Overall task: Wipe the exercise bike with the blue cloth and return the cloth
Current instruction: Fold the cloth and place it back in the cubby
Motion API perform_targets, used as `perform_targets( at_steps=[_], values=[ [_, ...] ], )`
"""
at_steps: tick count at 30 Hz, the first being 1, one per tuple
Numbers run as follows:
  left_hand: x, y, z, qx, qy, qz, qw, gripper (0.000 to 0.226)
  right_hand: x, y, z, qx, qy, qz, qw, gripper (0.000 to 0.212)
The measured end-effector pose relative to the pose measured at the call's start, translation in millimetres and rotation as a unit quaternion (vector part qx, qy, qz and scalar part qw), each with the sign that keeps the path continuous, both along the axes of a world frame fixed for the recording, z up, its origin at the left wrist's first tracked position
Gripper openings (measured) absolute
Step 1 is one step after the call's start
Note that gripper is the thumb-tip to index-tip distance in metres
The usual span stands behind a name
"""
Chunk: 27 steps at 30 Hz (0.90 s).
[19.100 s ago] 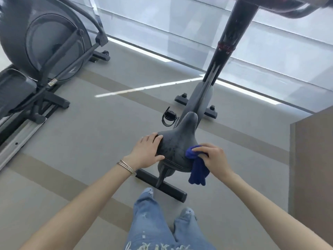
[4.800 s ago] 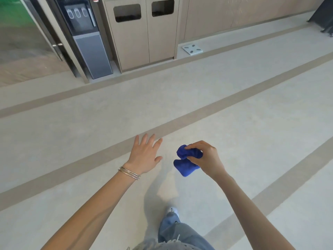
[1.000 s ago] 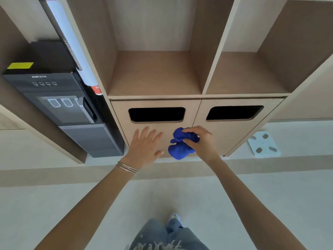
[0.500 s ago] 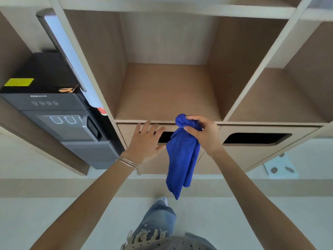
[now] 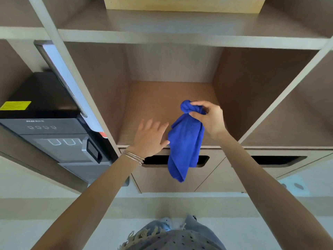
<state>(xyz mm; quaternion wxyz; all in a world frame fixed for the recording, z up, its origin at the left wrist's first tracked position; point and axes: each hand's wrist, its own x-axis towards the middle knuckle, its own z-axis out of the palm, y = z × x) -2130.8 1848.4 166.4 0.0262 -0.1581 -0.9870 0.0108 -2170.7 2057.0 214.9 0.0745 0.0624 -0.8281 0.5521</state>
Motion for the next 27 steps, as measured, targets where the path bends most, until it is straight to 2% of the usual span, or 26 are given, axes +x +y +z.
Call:
perform_targets(
  at_steps=[11, 17, 19, 22, 27],
  values=[
    [-45, 24, 1, 0.011, -0.068, 0.015, 0.998, 0.068, -100, 2, -23, 0.041, -0.024, -0.055, 0.997, 0.032],
    [-64, 40, 2, 0.008, -0.052, -0.007, 0.999, 0.067, -141, -1, -23, 0.003, -0.023, -0.143, 0.989, 0.031],
    [-67, 41, 0, 0.004, -0.053, -0.010, 0.999, 0.067, -145, 3, -27, 0.024, -0.034, -0.117, 0.992, 0.034],
    [-70, 43, -8, -0.002, -0.062, -0.026, 0.998, 0.067, -137, 13, -45, 0.088, -0.099, -0.022, 0.991, 0.041],
    [-70, 54, -26, 0.011, -0.112, -0.064, 0.992, 0.066, -102, 41, -61, 0.143, -0.128, -0.027, 0.981, 0.035]
  ],
)
